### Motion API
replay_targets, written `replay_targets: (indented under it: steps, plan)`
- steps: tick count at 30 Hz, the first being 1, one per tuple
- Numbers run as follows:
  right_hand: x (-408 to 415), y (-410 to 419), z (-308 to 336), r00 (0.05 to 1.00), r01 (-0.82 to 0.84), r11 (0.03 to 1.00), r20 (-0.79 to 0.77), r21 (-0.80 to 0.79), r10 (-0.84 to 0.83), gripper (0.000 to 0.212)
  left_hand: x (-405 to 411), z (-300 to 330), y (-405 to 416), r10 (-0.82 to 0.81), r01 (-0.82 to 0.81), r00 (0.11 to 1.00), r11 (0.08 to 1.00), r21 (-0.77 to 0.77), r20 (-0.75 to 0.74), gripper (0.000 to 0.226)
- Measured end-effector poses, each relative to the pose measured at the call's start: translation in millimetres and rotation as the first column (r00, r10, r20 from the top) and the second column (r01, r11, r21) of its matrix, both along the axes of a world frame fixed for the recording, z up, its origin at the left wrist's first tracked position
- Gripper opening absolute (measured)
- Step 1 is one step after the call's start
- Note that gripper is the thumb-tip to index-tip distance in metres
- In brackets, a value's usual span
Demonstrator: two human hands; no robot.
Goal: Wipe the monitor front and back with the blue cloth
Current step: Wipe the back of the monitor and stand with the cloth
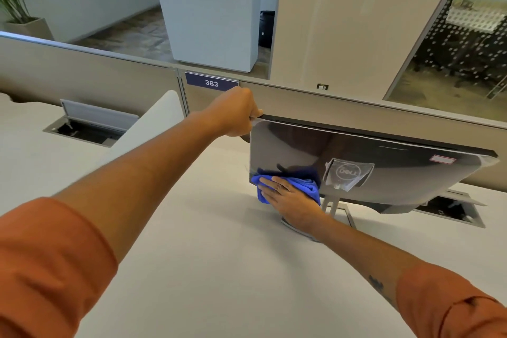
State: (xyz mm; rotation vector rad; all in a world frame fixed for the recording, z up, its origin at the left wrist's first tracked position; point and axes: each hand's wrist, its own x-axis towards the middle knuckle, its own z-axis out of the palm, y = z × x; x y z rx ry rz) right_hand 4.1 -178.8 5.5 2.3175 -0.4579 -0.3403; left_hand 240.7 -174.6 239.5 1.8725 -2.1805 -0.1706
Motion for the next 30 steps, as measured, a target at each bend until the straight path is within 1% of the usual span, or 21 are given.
replay_targets:
  steps: [2, 5, 8, 10, 13, 16, 19, 21, 23, 25, 27, 28, 30]
  plan:
    - [17.1, 0.2, -5.1, 0.999, 0.01, 1.0, -0.039, -0.027, -0.012, 0.07, -0.8, 0.1, 0.6, -0.003, 0.003, 1.0, 1.0, 0.006, -0.01, 0.028]
    - [40.1, -0.5, -5.9, 0.997, 0.045, 0.999, -0.069, -0.031, -0.047, 0.069, -2.7, 0.6, 3.2, 0.004, -0.004, 1.0, 1.0, 0.003, 0.017, 0.028]
    - [42.0, 2.1, -3.8, 0.996, 0.023, 0.998, -0.09, -0.066, -0.029, 0.07, -3.5, 0.4, 6.3, 0.007, -0.007, 1.0, 1.0, 0.002, 0.029, 0.028]
    - [29.1, 2.0, -4.0, 0.995, 0.01, 0.998, -0.1, -0.062, -0.016, 0.071, -3.2, 0.3, 7.4, 0.005, -0.005, 1.0, 1.0, 0.003, 0.017, 0.03]
    - [-4.5, -2.4, -1.8, 0.997, 0.016, 1.0, -0.077, -0.006, -0.017, 0.071, -4.6, 1.8, 8.3, 0.001, -0.001, 1.0, 1.0, 0.0, 0.016, 0.03]
    - [-45.2, -6.4, 0.5, 0.997, -0.019, 0.999, -0.077, 0.036, 0.021, 0.074, -4.8, 2.3, 8.3, 0.009, -0.009, 1.0, 1.0, 0.0, 0.01, 0.028]
    - [-81.5, -9.1, 1.4, 0.998, 0.022, 0.997, -0.061, 0.072, -0.017, 0.082, -5.1, 2.3, 8.7, 0.004, -0.004, 1.0, 1.0, 0.002, 0.004, 0.025]
    - [-99.1, -12.0, 0.4, 0.997, 0.073, 0.981, -0.014, 0.18, -0.072, 0.086, -5.5, 2.4, 8.2, 0.0, 0.0, 1.0, 1.0, -0.001, 0.002, 0.024]
    - [-109.3, -16.9, 4.2, 0.994, 0.008, 0.969, 0.104, 0.247, -0.035, 0.09, -5.4, 2.2, 6.9, -0.003, 0.003, 1.0, 1.0, -0.006, 0.009, 0.024]
    - [-114.3, -23.1, 16.0, 0.974, -0.104, 0.972, 0.218, 0.209, 0.057, 0.093, -3.7, 1.7, 6.1, -0.001, 0.001, 1.0, 1.0, -0.005, 0.015, 0.023]
    - [-117.7, -29.7, 34.9, 0.946, -0.174, 0.976, 0.297, 0.131, 0.129, 0.094, -3.6, 0.8, 4.7, -0.004, 0.004, 1.0, 1.0, -0.004, 0.016, 0.022]
    - [-118.8, -33.5, 46.6, 0.93, -0.195, 0.978, 0.331, 0.078, 0.159, 0.091, -3.6, 0.8, 4.2, -0.003, 0.003, 1.0, 1.0, -0.003, 0.014, 0.021]
    - [-122.6, -43.9, 71.9, 0.88, -0.18, 0.983, 0.438, -0.047, 0.182, 0.077, -4.2, 1.0, 3.5, -0.006, 0.006, 1.0, 1.0, -0.011, 0.02, 0.02]
